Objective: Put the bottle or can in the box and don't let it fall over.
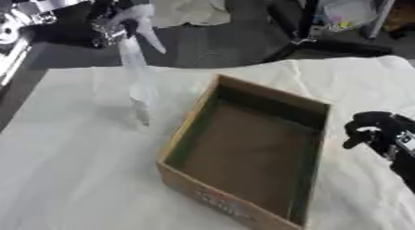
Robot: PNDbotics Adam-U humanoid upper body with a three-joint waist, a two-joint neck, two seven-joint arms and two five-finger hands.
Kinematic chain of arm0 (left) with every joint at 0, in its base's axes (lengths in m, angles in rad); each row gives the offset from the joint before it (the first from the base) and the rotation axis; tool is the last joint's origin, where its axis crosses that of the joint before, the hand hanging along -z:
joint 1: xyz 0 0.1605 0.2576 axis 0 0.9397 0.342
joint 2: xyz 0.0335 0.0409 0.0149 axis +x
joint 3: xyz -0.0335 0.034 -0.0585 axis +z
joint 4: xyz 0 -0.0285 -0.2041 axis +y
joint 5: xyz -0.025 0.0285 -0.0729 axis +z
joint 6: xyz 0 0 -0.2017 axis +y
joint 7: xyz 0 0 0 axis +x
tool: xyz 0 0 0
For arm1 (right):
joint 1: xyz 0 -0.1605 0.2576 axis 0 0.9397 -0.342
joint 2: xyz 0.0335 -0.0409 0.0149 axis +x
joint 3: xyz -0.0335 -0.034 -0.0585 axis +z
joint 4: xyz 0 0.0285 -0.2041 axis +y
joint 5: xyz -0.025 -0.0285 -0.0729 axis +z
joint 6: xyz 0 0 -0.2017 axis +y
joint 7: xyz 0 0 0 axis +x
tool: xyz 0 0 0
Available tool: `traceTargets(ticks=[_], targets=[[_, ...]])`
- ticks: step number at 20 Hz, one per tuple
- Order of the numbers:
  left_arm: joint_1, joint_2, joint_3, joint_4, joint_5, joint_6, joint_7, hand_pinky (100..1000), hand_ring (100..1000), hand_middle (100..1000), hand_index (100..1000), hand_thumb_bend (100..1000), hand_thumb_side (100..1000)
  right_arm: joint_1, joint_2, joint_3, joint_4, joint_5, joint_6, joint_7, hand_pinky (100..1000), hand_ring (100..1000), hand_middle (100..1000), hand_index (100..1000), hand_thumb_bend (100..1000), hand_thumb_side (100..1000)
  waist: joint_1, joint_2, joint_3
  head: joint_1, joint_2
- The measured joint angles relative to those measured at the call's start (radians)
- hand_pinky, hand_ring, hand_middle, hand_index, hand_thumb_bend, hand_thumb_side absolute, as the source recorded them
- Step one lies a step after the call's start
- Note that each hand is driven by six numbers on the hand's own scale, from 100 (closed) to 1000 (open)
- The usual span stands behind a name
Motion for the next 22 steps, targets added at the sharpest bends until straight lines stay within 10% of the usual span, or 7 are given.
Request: traceTargets(ticks=[22], targets=[[-0.001, -0.001, -0.001, 0.000, 0.027, 0.017, -0.013, 886, 578, 690, 699, 100, 374, 0.001, 0.008, -0.003, 0.002, 0.002, 0.008, 0.008, 953, 627, 686, 768, 100, 670, 0.002, 0.000, 0.001, -0.002, 0.001]])
